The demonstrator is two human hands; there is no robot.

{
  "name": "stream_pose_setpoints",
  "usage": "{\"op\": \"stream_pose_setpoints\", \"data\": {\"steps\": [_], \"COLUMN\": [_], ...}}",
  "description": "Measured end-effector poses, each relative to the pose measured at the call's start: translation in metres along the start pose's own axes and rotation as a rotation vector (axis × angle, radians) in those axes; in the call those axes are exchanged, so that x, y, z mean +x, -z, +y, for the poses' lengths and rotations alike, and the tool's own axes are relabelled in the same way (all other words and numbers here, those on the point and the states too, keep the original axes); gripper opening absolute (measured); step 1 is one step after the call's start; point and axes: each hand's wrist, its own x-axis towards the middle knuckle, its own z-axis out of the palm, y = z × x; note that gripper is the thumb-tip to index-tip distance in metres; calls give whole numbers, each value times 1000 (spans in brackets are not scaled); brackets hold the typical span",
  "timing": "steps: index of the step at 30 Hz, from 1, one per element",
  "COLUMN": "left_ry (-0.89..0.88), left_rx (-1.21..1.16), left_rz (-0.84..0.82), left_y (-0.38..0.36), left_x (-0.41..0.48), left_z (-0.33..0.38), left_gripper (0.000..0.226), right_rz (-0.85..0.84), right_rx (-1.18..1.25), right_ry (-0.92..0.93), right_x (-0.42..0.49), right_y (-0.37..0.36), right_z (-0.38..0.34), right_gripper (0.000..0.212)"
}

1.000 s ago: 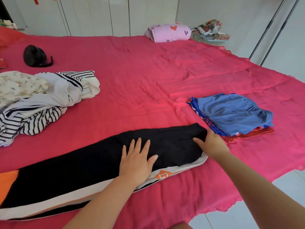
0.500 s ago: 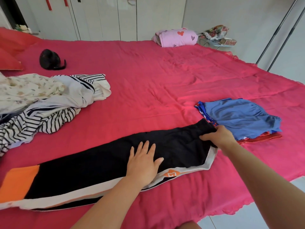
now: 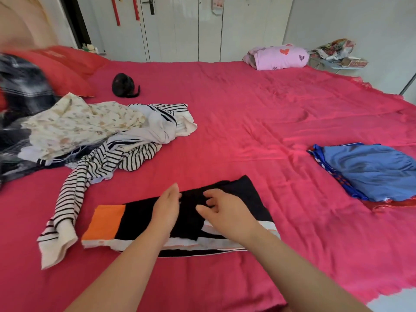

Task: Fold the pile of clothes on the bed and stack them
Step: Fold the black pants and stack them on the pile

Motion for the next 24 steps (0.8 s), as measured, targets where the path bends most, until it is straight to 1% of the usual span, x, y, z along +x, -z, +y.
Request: {"op": "stream_pose_setpoints", "data": {"steps": [1,3,4,5,6,8,10,11,12,14,16,17,18,19,20,21,22,23,24], "left_ry": [22,-17,-62,-123,-198,-308,-339,-334,-320,-304,-391,-469,-535,-560,-531,-457,-374,-329,-326], "left_rx": [-26,18,93,197,327,665,981,1088,1146,1178,1218,1244,1264,1288,1298,1296,1284,1277,1273], "left_rz": [-12,-54,-74,-94,-117,-147,-138,-127,-112,-92,-47,-13,-2,-33,-87,-150,-206,-235,-231], "left_y": [8,15,13,10,4,-10,-16,-17,-17,-15,-14,-13,-13,-12,-11,-10,-9,-9,-9], "left_x": [-1,-6,-8,-10,-12,-17,-19,-19,-20,-19,-19,-20,-21,-23,-24,-24,-24,-24,-24], "left_z": [-4,-9,-10,-12,-15,-23,-32,-35,-37,-35,-32,-33,-34,-36,-39,-40,-41,-39,-34], "left_gripper": [49,61,69,75,77,73,66,64,64,64,64,63,61,58,56,54,54,54,54], "right_rz": [26,173,240,268,242,81,-51,-78,-73,33,230,305,331,299,229,163,134,144,171], "right_rx": [-43,-148,-214,-287,-370,-529,-601,-602,-576,-496,-448,-424,-389,-361,-349,-338,-314,-275,-227], "right_ry": [21,70,100,115,104,41,13,15,23,47,22,-53,-162,-276,-359,-401,-404,-390,-373], "right_x": [-1,0,1,1,1,-4,-11,-13,-12,-8,-6,-6,-7,-7,-7,-7,-6,-5,-3], "right_y": [-5,-6,-5,-6,-8,-19,-34,-39,-38,-28,-11,-2,5,9,10,9,8,8,10], "right_z": [6,23,32,41,50,64,75,78,78,77,82,85,89,92,94,94,92,88,82], "right_gripper": [41,36,38,41,47,54,55,55,54,51,48,48,50,53,56,57,54,49,46]}}
